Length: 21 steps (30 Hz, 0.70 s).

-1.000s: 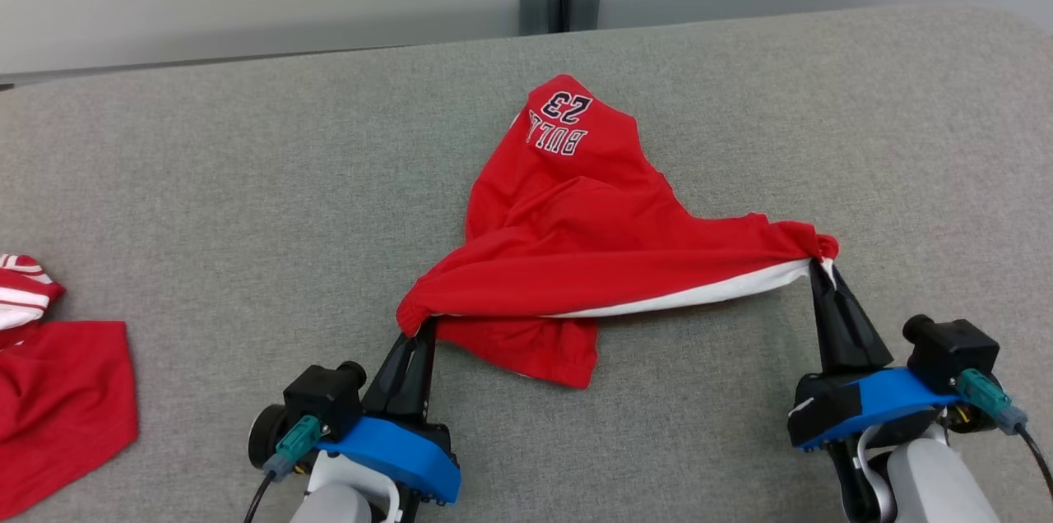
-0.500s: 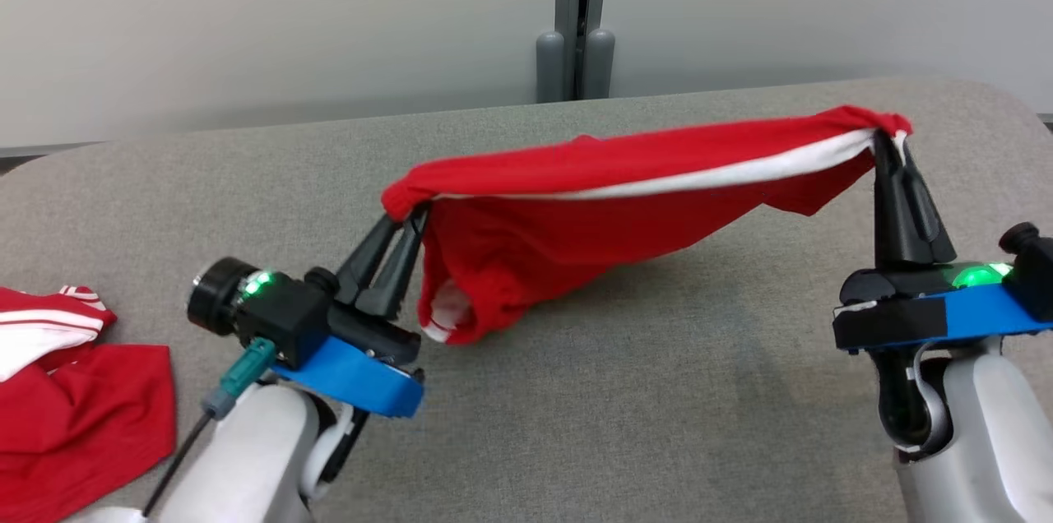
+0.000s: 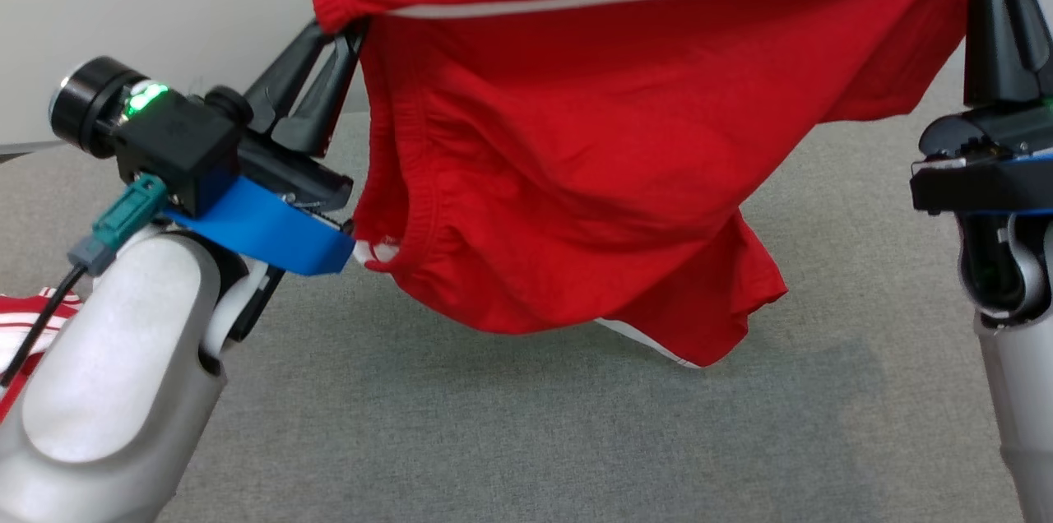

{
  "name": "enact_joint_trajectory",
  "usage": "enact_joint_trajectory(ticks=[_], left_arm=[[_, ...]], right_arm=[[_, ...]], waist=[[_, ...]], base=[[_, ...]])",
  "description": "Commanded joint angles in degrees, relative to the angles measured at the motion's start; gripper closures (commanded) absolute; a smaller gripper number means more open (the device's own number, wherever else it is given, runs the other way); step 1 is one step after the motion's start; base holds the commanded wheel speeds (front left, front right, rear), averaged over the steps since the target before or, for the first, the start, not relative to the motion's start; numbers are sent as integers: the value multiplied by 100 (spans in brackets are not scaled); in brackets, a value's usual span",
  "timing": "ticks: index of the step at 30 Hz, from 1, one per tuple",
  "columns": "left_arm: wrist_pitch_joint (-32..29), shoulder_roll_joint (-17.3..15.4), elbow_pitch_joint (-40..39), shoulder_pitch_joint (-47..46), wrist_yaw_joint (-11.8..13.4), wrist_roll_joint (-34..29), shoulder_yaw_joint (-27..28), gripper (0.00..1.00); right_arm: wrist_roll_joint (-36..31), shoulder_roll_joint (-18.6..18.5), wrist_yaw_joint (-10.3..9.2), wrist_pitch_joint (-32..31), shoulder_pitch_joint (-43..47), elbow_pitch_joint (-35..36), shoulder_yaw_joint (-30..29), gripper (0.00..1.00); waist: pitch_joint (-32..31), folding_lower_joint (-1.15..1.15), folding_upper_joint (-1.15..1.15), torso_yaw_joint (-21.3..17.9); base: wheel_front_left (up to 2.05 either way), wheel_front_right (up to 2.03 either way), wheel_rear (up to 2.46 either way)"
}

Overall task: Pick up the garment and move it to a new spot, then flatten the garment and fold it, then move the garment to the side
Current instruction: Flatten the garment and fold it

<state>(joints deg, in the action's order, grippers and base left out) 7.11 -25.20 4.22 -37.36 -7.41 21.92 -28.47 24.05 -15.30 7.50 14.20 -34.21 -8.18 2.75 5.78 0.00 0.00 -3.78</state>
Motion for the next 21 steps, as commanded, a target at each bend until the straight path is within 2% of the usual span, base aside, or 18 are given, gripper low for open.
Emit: enact_joint_trajectory(ticks=[1,7,12,14,17,21], left_arm=[[-42,37,62,-136,47,54,54,100],[-82,343,659,-927,94,20,84,100],[275,687,1401,-1873,125,-66,148,100],[415,841,1669,-2121,95,-57,94,100],[573,1023,2069,-2190,43,52,-25,100],[669,1236,2657,-1533,1,411,-296,100]], right_arm=[[-57,-94,-2,-3,-168,-81,22,100],[-283,-247,-2,40,-1127,-710,310,100],[-537,-173,-2,94,-2153,-1211,176,100],[-681,-129,-2,101,-2402,-1205,87,100],[-725,4,-2,101,-2255,-1158,-172,100],[-703,128,-2,101,-1357,-1272,-343,100]], waist=[[132,0,0,62],[761,0,0,55],[1269,0,0,-12],[1378,0,0,-49],[1432,0,0,-85],[1419,0,0,-132]], base=[[0,0,0],[0,0,0],[0,0,0],[0,0,0],[0,0,0],[0,0,0]])
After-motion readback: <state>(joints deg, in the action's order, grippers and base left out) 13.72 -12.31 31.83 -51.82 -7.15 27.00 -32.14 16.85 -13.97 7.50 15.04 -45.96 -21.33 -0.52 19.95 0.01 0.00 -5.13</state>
